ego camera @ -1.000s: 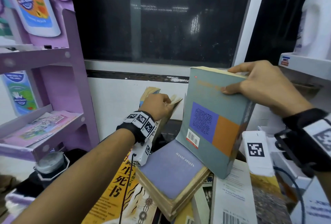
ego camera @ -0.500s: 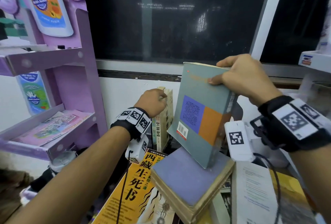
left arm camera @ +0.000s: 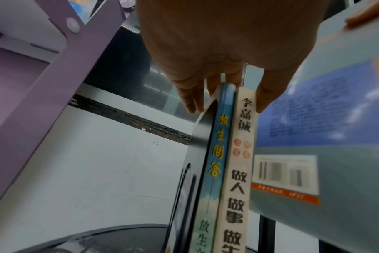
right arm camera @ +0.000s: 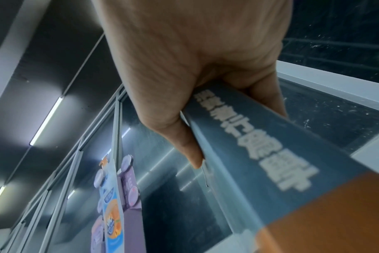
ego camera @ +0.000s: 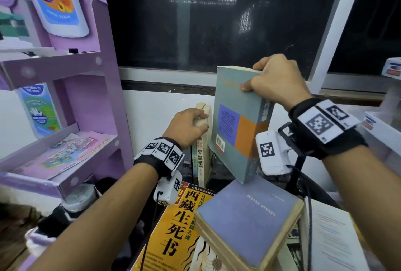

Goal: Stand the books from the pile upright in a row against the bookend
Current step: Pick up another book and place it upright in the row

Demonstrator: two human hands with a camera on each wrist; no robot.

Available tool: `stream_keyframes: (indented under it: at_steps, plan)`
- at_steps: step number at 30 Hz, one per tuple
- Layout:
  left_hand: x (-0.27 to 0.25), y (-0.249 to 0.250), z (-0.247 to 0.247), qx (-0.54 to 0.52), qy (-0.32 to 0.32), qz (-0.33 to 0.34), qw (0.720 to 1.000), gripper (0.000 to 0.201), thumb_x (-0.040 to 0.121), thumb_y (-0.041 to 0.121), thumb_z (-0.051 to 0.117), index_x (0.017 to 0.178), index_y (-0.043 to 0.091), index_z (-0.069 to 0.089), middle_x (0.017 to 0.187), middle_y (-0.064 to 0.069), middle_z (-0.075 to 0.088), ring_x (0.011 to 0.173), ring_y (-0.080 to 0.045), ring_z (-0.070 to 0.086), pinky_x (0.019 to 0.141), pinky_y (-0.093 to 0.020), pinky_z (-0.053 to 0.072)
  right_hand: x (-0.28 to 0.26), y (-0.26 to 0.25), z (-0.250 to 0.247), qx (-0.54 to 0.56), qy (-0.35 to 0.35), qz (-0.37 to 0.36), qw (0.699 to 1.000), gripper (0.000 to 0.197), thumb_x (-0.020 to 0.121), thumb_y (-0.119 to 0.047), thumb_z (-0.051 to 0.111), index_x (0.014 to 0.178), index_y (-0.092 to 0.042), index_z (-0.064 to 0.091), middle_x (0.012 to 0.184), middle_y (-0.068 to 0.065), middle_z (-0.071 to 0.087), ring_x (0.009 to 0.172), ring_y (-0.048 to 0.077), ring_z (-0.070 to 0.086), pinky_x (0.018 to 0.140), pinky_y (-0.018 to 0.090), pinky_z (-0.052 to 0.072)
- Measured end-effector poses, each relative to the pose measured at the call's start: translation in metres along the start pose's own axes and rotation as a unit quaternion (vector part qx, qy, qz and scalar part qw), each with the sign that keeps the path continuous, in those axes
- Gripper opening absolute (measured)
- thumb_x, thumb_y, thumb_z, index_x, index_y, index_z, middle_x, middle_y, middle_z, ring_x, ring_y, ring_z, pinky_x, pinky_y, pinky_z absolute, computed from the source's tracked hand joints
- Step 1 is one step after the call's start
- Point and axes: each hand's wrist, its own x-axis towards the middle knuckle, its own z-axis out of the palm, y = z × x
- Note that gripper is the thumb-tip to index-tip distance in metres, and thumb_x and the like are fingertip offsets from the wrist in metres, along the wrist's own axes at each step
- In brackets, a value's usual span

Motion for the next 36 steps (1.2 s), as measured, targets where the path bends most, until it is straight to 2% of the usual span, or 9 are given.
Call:
stream_keyframes:
  at_steps: [4, 9, 13, 18, 23, 26, 29, 32, 36]
  plan:
    - [0.002, -0.004, 0.005, -0.018, -0.008, 0.024, 1.0, 0.035, 0.086, 0.024, 0.067, 0.12, 0.016, 0.065, 0.131, 0.0, 0.059, 0.122, -0.017, 0.052, 0.103, -0.024, 0.037, 0.001, 0.006, 0.021, -0.016, 0.004, 0.012, 1.0, 0.031, 0.079, -0.02, 0.072, 0.108, -0.011, 0.065, 0.119, 0.015, 0.058, 0.115, 0.031, 0.052, 0.093, 0.037, 0.048]
    - [0.002, -0.011, 0.008, -0.037, -0.009, 0.044, 0.998, 0.036, 0.087, 0.029, 0.067, 0.121, 0.017, 0.065, 0.137, 0.004, 0.055, 0.126, -0.013, 0.048, 0.109, -0.027, 0.033, 0.009, 0.008, 0.04, -0.001, 0.008, 0.036, 0.999, 0.033, 0.081, -0.019, 0.069, 0.112, -0.009, 0.062, 0.114, 0.014, 0.054, 0.114, 0.034, 0.051, 0.09, 0.033, 0.045]
    - [0.002, -0.017, 0.008, -0.07, -0.009, 0.04, 0.997, 0.038, 0.085, 0.03, 0.07, 0.121, 0.019, 0.066, 0.139, 0.005, 0.053, 0.128, -0.011, 0.047, 0.11, -0.032, 0.035, 0.014, 0.007, 0.056, 0.012, 0.011, 0.042, 0.999, 0.035, 0.083, -0.022, 0.069, 0.115, -0.011, 0.06, 0.123, 0.016, 0.054, 0.114, 0.034, 0.052, 0.089, 0.034, 0.046]
    - [0.001, -0.021, 0.008, -0.076, -0.002, 0.044, 0.996, 0.039, 0.085, 0.032, 0.07, 0.122, 0.021, 0.065, 0.141, 0.007, 0.052, 0.129, -0.008, 0.045, 0.111, -0.028, 0.033, 0.014, 0.011, 0.083, -0.001, -0.004, 0.052, 0.999, 0.033, 0.083, -0.024, 0.07, 0.111, -0.009, 0.061, 0.121, 0.016, 0.058, 0.111, 0.036, 0.056, 0.085, 0.034, 0.049]
    - [0.0, -0.023, 0.011, -0.083, -0.003, 0.05, 0.995, 0.042, 0.085, 0.036, 0.069, 0.124, 0.023, 0.063, 0.143, 0.007, 0.049, 0.131, -0.007, 0.043, 0.113, -0.03, 0.032, 0.012, 0.019, 0.102, -0.007, -0.016, 0.066, 0.998, 0.035, 0.084, -0.023, 0.068, 0.116, -0.011, 0.061, 0.122, 0.015, 0.059, 0.112, 0.034, 0.054, 0.076, 0.031, 0.043]
    - [0.0, -0.025, 0.013, -0.09, 0.0, 0.055, 0.994, 0.043, 0.084, 0.037, 0.07, 0.125, 0.025, 0.063, 0.143, 0.007, 0.049, 0.132, -0.007, 0.042, 0.114, -0.033, 0.031, 0.01, 0.022, 0.11, -0.015, -0.022, 0.068, 0.997, 0.036, 0.084, -0.026, 0.067, 0.116, -0.012, 0.06, 0.123, 0.014, 0.06, 0.114, 0.034, 0.054, 0.077, 0.032, 0.043]
    - [0.0, -0.024, 0.014, -0.091, -0.001, 0.055, 0.994, 0.045, 0.083, 0.038, 0.07, 0.126, 0.026, 0.062, 0.144, 0.007, 0.048, 0.133, -0.007, 0.041, 0.114, -0.034, 0.031, 0.008, 0.023, 0.117, -0.014, -0.027, 0.067, 0.997, 0.035, 0.084, -0.028, 0.066, 0.116, -0.013, 0.061, 0.121, 0.013, 0.062, 0.111, 0.035, 0.056, 0.084, 0.036, 0.049]
    - [-0.002, -0.024, 0.014, -0.082, -0.009, 0.053, 0.995, 0.052, 0.081, 0.037, 0.072, 0.13, 0.027, 0.058, 0.147, 0.008, 0.044, 0.136, -0.007, 0.037, 0.115, -0.034, 0.029, 0.005, 0.024, 0.12, -0.016, -0.045, 0.072, 0.996, 0.038, 0.086, -0.026, 0.064, 0.121, -0.013, 0.058, 0.125, 0.014, 0.06, 0.114, 0.036, 0.055, 0.083, 0.035, 0.045]
    - [-0.005, -0.027, 0.012, -0.042, -0.038, 0.068, 0.996, 0.073, 0.075, 0.031, 0.079, 0.139, 0.031, 0.045, 0.155, 0.009, 0.03, 0.141, -0.009, 0.028, 0.117, -0.032, 0.024, -0.002, 0.028, 0.124, -0.021, -0.064, 0.07, 0.995, 0.042, 0.089, -0.031, 0.063, 0.126, -0.015, 0.055, 0.126, 0.013, 0.059, 0.113, 0.035, 0.056, 0.074, 0.029, 0.038]
